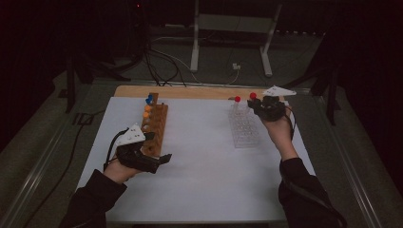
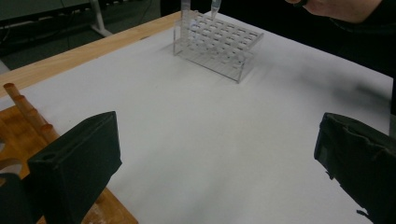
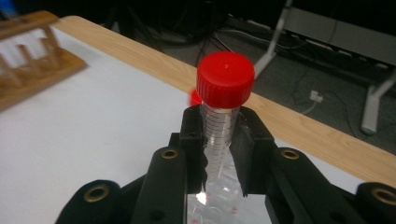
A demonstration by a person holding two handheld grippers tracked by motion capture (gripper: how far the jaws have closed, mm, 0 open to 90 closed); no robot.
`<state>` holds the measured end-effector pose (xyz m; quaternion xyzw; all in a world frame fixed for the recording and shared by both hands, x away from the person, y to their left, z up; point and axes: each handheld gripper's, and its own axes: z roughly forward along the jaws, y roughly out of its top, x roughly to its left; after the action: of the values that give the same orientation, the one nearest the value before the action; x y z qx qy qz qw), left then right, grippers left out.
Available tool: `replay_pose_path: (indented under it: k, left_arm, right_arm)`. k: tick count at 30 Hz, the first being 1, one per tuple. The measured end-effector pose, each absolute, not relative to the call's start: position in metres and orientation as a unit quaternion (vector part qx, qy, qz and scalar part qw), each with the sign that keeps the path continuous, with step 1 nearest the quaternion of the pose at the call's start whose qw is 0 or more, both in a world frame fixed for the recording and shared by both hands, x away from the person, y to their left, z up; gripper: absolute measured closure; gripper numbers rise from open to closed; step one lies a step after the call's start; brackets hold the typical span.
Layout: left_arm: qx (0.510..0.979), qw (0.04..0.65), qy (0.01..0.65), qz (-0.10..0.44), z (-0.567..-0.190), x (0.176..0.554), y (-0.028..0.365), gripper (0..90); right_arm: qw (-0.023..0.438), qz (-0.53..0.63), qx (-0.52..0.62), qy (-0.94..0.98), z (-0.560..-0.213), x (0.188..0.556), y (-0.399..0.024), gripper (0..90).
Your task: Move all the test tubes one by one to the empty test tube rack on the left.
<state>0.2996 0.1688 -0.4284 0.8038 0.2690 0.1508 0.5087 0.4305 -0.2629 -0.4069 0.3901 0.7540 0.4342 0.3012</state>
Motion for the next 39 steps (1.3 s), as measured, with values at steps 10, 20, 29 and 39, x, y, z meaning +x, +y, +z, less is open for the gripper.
replay_pose_path:
  k: [10, 20, 29, 39]
  left_arm:
    - [0.808, 0.509, 0.260, 0.143, -0.424, 0.300, 0.159, 1.3]
    - [0.816, 0.505, 0.246, 0.138, -0.423, 0.301, 0.146, 1.3]
    - [0.822, 0.504, 0.232, 0.130, -0.421, 0.303, 0.132, 1.3]
    - [0.826, 0.508, 0.213, 0.122, -0.419, 0.305, 0.116, 3.6]
  right_arm:
    - [0.272, 0.460, 0.337, 0.775, -0.398, 0.393, -0.230, 74.9]
    - [0.236, 0.466, 0.283, 0.805, -0.410, 0.356, -0.196, 74.9]
    - [0.205, 0.460, 0.254, 0.826, -0.425, 0.332, -0.174, 74.9]
    - [0.182, 0.457, 0.235, 0.838, -0.438, 0.314, -0.161, 74.9]
